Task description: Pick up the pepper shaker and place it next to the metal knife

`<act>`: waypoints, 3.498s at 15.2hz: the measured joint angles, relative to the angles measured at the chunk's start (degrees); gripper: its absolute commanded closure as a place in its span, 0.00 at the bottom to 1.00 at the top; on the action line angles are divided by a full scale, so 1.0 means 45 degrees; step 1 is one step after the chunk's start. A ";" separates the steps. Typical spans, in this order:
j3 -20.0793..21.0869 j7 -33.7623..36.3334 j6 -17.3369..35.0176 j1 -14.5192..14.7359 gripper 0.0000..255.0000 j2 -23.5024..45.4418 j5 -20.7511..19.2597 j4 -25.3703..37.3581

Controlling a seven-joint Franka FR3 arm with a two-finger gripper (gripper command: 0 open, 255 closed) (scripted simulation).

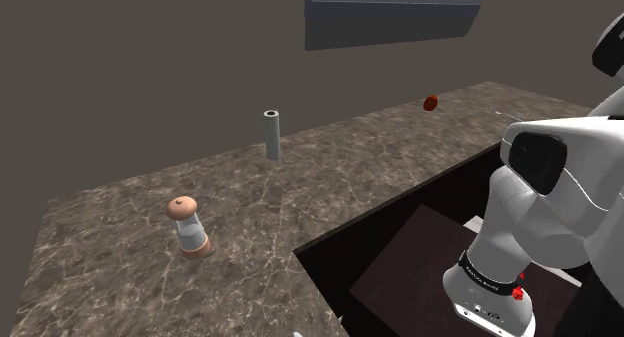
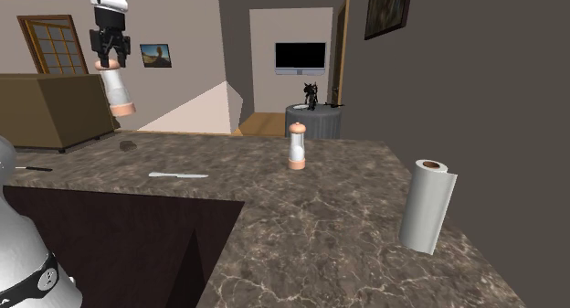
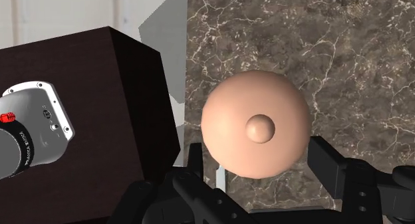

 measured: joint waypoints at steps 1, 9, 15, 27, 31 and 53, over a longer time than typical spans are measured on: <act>-0.0034 -0.0089 0.0162 0.0013 1.00 -0.0095 0.0061 -0.0249; -0.0006 -0.0496 0.1453 0.0115 1.00 -0.0441 0.0326 -0.1851; 0.0114 -0.0711 0.2414 0.0181 1.00 -0.0529 0.0454 -0.2895; 0.0537 -0.0985 0.4439 0.0239 1.00 -0.0302 0.0541 -0.4737; 0.0675 -0.1090 0.5139 0.0233 1.00 -0.0149 0.0538 -0.5325; 0.1397 -0.0918 0.7523 0.0128 0.00 0.0969 0.0087 -0.6791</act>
